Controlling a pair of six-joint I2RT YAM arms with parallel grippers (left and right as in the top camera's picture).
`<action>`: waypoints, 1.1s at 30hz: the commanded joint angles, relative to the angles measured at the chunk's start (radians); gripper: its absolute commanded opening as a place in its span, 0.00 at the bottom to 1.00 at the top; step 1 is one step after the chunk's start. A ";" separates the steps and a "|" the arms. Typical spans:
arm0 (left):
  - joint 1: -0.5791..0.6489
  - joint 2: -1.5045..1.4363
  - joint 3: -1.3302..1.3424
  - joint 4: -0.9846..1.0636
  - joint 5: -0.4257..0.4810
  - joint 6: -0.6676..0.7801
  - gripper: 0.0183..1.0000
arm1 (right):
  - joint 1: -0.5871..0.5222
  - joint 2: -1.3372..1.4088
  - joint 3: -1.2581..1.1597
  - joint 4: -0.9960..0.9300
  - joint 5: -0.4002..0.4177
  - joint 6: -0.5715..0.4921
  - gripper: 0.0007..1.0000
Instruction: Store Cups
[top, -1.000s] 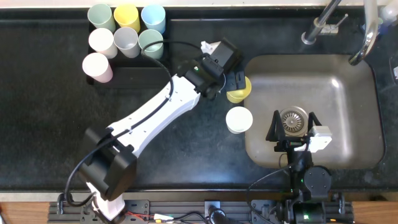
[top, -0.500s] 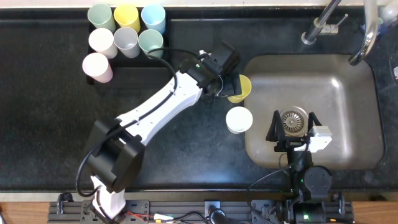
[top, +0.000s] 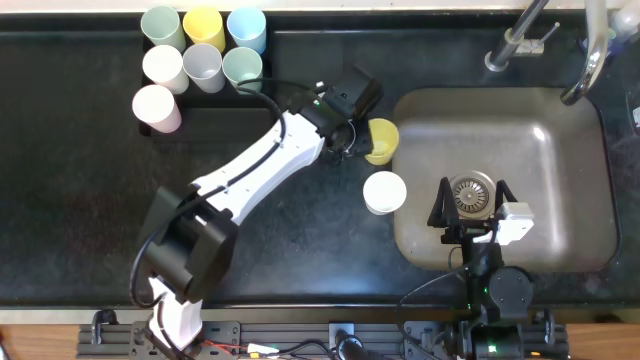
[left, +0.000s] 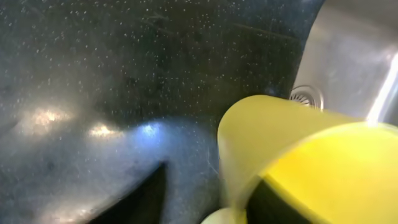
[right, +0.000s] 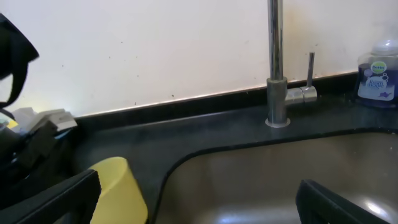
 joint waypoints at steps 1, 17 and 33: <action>0.004 0.014 0.011 0.006 0.008 -0.016 0.02 | -0.006 -0.007 -0.013 0.005 -0.009 -0.003 1.00; 0.319 -0.218 0.116 -0.259 -0.124 -0.016 0.02 | -0.006 -0.007 -0.013 0.005 -0.009 -0.003 1.00; 0.686 -0.207 0.115 -0.422 -0.112 -0.068 0.02 | -0.006 -0.007 -0.013 0.005 -0.009 -0.003 1.00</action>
